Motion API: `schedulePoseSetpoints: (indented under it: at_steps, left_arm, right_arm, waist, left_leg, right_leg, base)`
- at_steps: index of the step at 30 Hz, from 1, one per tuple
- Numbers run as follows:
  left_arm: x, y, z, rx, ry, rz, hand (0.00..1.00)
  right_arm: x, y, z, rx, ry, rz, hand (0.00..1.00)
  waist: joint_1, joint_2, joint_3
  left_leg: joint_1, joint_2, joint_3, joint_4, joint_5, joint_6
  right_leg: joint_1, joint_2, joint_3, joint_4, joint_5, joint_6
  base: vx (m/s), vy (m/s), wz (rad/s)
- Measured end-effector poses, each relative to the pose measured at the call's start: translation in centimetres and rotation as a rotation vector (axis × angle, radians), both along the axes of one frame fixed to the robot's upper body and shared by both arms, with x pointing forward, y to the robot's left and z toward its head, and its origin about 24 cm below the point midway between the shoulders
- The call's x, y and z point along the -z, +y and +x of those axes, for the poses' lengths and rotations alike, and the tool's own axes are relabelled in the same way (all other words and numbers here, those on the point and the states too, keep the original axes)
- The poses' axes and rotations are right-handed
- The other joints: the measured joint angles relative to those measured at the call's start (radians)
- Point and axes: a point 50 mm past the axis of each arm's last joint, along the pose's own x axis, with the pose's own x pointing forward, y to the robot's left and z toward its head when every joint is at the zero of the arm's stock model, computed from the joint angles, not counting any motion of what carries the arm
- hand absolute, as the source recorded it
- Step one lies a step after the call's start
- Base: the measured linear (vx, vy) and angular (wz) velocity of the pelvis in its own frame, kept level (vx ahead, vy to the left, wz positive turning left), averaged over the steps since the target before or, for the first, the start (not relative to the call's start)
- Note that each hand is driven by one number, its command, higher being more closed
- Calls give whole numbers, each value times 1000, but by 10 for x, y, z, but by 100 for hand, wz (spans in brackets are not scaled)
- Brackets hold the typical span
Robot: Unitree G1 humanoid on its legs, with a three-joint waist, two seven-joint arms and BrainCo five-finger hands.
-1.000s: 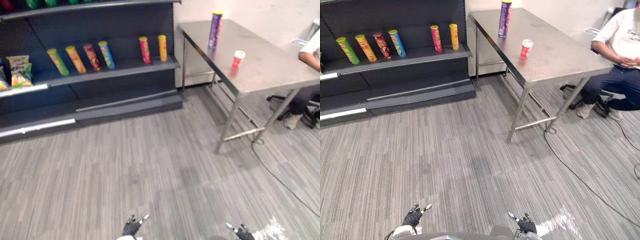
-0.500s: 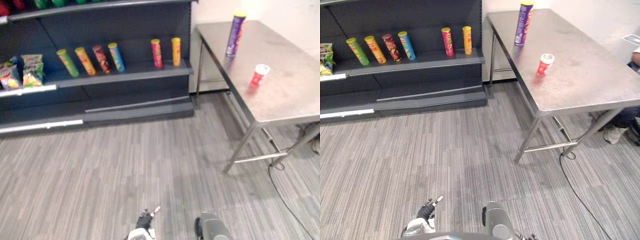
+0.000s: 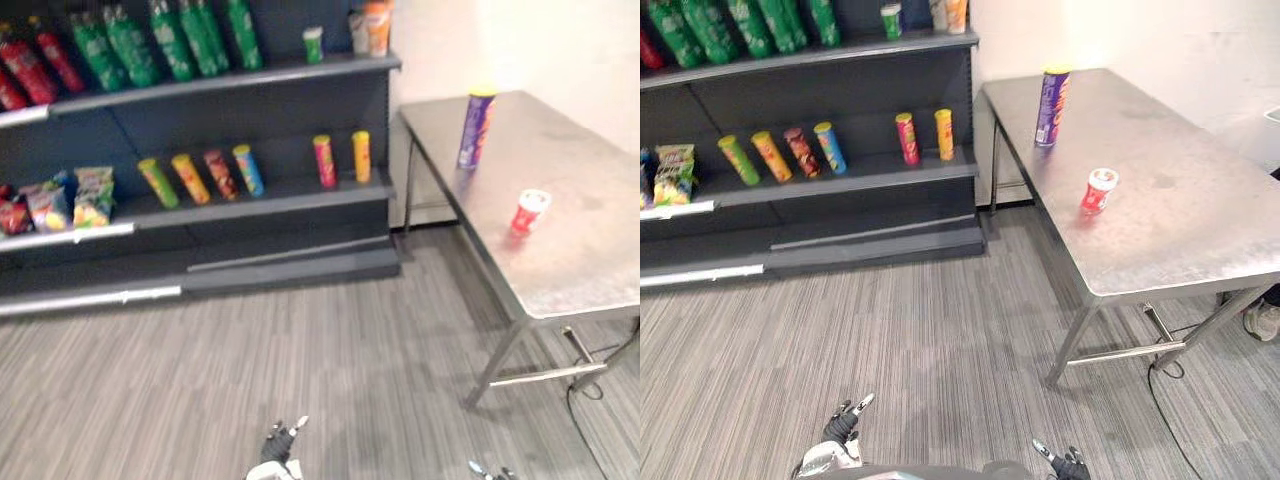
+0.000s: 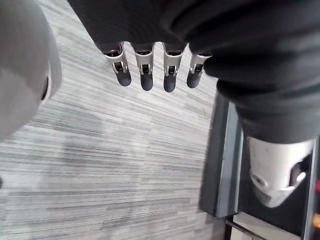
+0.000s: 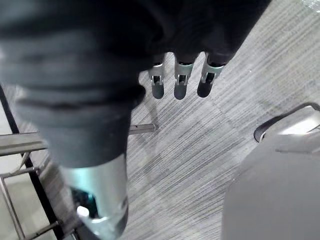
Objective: Put the gum and the chips on the shelf.
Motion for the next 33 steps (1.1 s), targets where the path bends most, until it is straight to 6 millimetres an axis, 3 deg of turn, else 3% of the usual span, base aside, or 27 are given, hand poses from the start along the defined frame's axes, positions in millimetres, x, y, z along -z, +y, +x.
schedulePoseSetpoints:
  at_steps: [2,4,5,6,8,10,11,12,13,14,15,16,17,18,19,22,23,24,25,26,27,28,29,30,32,33]
  left_arm:
    - [0,8,-2,-7,8,19,0]
    - [1,9,-7,-16,24,28,0]
    - [3,10,-11,-31,39,28,0]
    - [3,19,-14,-39,58,49,0]
    - [2,25,-12,-20,55,70,0]
    - [2,30,-14,-49,59,69,0]
    - [1,33,-13,-70,47,66,0]
    - [0,34,-11,-75,32,70,0]
    - [0,32,-12,-76,33,66,0]
    - [3,23,-15,-73,45,39,0]
    - [3,23,-17,-81,46,37,0]
    - [3,22,-18,-71,49,40,0]
    - [3,23,-19,-68,49,44,0]
    - [3,22,-20,-55,51,51,0]
    - [3,23,-20,-48,52,54,0]
    - [2,26,-19,6,55,79,0]
    - [1,25,-15,30,44,84,0]
    - [0,24,-11,57,36,88,0]
    - [0,22,-9,74,31,89,0]
    - [-1,21,-7,111,26,96,0]
    - [-2,20,-4,142,23,104,0]
    - [-2,20,-2,154,21,107,0]
    - [-3,19,3,169,19,110,0]
    - [-4,19,6,173,12,114,0]
    - [-5,20,9,141,0,107,0]
    - [-4,22,6,99,6,99,0]
  right_arm:
    - [1,1,-5,13,17,6,0]
    - [1,-3,-13,17,34,-5,0]
    - [2,-6,-18,19,54,-13,0]
    - [3,1,-19,8,54,0,0]
    - [4,7,-18,-1,53,12,0]
    - [3,8,-15,-12,45,13,0]
    - [3,9,-12,-36,37,10,0]
    - [2,6,-7,-41,23,-1,0]
    - [0,1,-3,-45,10,-16,0]
    - [-1,-1,2,-48,1,-23,0]
    - [-1,-1,5,-54,-3,-20,0]
    - [0,1,5,-62,-7,-17,0]
    - [0,1,6,-63,-8,-10,0]
    - [2,3,1,-59,14,0,0]
    - [3,4,-3,-56,30,7,0]
    - [6,4,-18,-45,81,22,0]
    - [6,7,-19,-38,84,28,0]
    - [7,8,-22,-23,86,33,0]
    - [7,8,-22,-11,85,33,0]
    - [6,7,-23,16,75,32,0]
    - [5,8,-22,33,64,30,0]
    - [5,7,-23,38,61,29,0]
    - [4,5,-22,48,47,19,0]
    - [2,3,-19,46,33,9,0]
    - [1,3,-16,43,22,3,0]
    - [1,5,-17,37,22,3,0]
  waist:
    - [-1,-12,0]
    - [-6,8,5]
    - [0,21,5]
    - [-13,0,0]
    - [-9,-24,7]
    - [-8,-28,13]
    - [-5,-26,35]
    - [4,-14,45]
    - [-1,-15,21]
    - [-2,12,17]
    - [-9,7,11]
    - [-8,-8,-6]
    - [-6,-7,-21]
    - [-7,-21,-25]
    - [-7,-19,-31]
    - [-10,-33,-57]
    - [-14,-43,-53]
    - [-21,-48,-49]
    - [-32,-44,-46]
    - [-39,-32,-35]
    - [-39,-33,-21]
    - [-42,-29,-13]
    - [-53,-17,-1]
    - [-63,-1,16]
    - [-63,1,36]
    - [-62,-8,34]
  left_leg:
    - [-38,-56,1,-293,16,-1]
    - [-47,-91,-35,-583,116,5]
    - [-45,-112,-82,-599,226,1]
    - [-50,-130,-76,-574,195,4]
    - [-84,-133,-81,-504,142,9]
    - [-107,-110,-76,-402,114,16]
    - [-132,-61,-62,-270,112,13]
    - [-175,-43,-53,-201,95,-8]
    - [-196,-62,-108,-300,88,-14]
    - [-205,-66,-135,-348,104,26]
    - [-199,-72,-128,-354,90,15]
    - [-188,-118,-111,-389,68,20]
    - [-179,-146,-94,-410,66,33]
    - [-179,-157,-72,-408,47,43]
    - [-179,-162,-61,-399,31,48]
    - [-159,-220,-26,-388,-25,85]
    - [-127,-253,-27,-416,-34,98]
    - [-78,-283,-36,-461,-38,106]
    - [-51,-293,-50,-485,-40,112]
    - [8,-298,-59,-525,-43,119]
    - [85,-302,-62,-570,-44,120]
    - [125,-302,-69,-597,-43,119]
    - [198,-296,-77,-646,-41,115]
    - [262,-278,-68,-673,-40,114]
    - [330,-259,-18,-677,-40,114]
    - [362,-266,21,-678,-42,109]
  right_leg:
    - [26,-44,53,-20,-18,39]
    - [34,-52,91,-13,-53,71]
    - [47,-59,119,-5,-75,87]
    - [60,-73,139,-11,-75,85]
    - [57,-49,135,-24,-49,71]
    - [80,-54,163,-61,-21,60]
    - [119,-45,199,-85,20,59]
    - [124,-37,216,-85,32,60]
    - [113,-40,237,-80,32,61]
    - [98,-35,271,-76,31,62]
    - [86,-45,280,-74,32,63]
    - [38,-73,316,-32,35,68]
    - [-22,-86,348,48,34,70]
    - [-59,-93,368,106,34,71]
    - [-76,-93,379,140,34,71]
    - [-147,-119,414,297,84,151]
    - [-178,-122,418,392,142,220]
    - [-209,-111,419,493,250,281]
    - [-224,-98,418,545,316,307]
    - [-262,-61,404,679,335,326]
    - [-331,-30,351,827,277,308]
    - [-363,-26,302,879,247,288]
    - [-430,-32,194,934,185,198]
    - [-484,-35,101,909,125,119]
    - [-547,-48,-37,739,80,70]
    - [-552,-67,-173,530,113,69]
  base:
    - [251,244,-75]
    - [329,374,-67]
    - [427,395,-49]
    - [438,348,-33]
    - [318,101,6]
    - [306,142,-11]
    - [274,203,-38]
    - [198,203,-54]
    - [166,207,-77]
    - [161,229,-74]
    - [271,284,-83]
    - [229,231,-68]
    - [292,252,-65]
    - [192,154,-45]
    - [307,229,-27]
    - [290,206,-3]
    - [371,254,28]
    - [306,203,35]
    - [401,195,40]
    - [358,95,22]
    - [294,55,15]
    - [361,42,7]
    - [357,25,11]
    - [427,18,6]
    - [354,-52,-25]
    - [373,-78,-38]
